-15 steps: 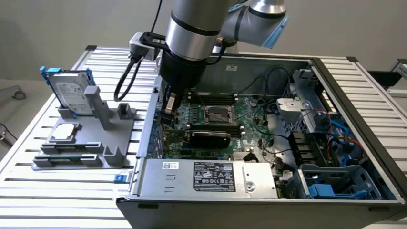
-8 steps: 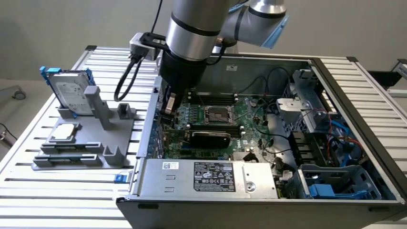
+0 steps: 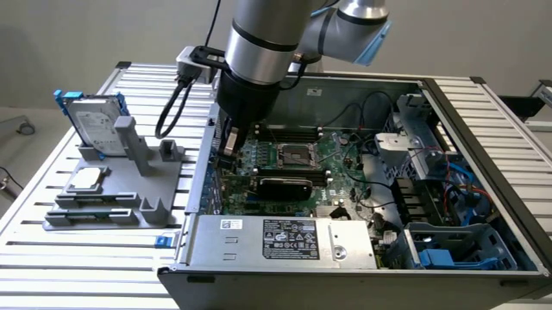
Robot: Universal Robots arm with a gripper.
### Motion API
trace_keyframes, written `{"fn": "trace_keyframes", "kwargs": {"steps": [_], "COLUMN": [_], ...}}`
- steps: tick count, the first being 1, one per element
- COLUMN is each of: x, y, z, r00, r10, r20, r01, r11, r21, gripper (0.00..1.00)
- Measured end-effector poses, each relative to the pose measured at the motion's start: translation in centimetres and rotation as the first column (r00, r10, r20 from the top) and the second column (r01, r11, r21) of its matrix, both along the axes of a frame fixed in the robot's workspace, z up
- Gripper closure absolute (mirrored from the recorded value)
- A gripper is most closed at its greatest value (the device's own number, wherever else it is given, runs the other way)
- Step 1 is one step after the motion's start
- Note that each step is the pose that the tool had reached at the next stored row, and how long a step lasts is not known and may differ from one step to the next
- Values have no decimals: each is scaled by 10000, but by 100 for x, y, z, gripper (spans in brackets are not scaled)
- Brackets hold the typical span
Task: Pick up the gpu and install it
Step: 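Press down on the gpu until it lock into place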
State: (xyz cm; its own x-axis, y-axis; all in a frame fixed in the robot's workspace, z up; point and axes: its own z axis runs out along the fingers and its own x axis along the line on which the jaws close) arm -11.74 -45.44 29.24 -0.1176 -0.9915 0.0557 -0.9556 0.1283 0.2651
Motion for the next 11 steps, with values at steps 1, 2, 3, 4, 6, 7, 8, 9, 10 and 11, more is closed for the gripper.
{"fn": "trace_keyframes", "kwargs": {"steps": [1,2,3,4,6,7,8,9,10,11], "x": [0,0,0,-1,-1,-1,0,-1,-1,0], "y": [1,1,2,2,2,2,2,2,2,2], "z": [0,0,2,6,17,24,27,26,27,27], "r00": [10000,10000,10000,10000,10000,10000,10000,10000,10000,10000], "r10": [-4,-7,-12,-16,-28,-33,-39,-47,-56,-67], "r20": [0,-1,-5,-11,-27,-38,-48,-54,-61,-70], "r01": [4,7,12,16,28,33,39,47,56,67], "r11": [10000,10000,10000,10000,10000,10000,10000,10000,10000,10000], "r21": [0,1,2,2,3,3,5,7,6,5], "gripper": [89,89,89,89,89,89,89,89,89,89]}}
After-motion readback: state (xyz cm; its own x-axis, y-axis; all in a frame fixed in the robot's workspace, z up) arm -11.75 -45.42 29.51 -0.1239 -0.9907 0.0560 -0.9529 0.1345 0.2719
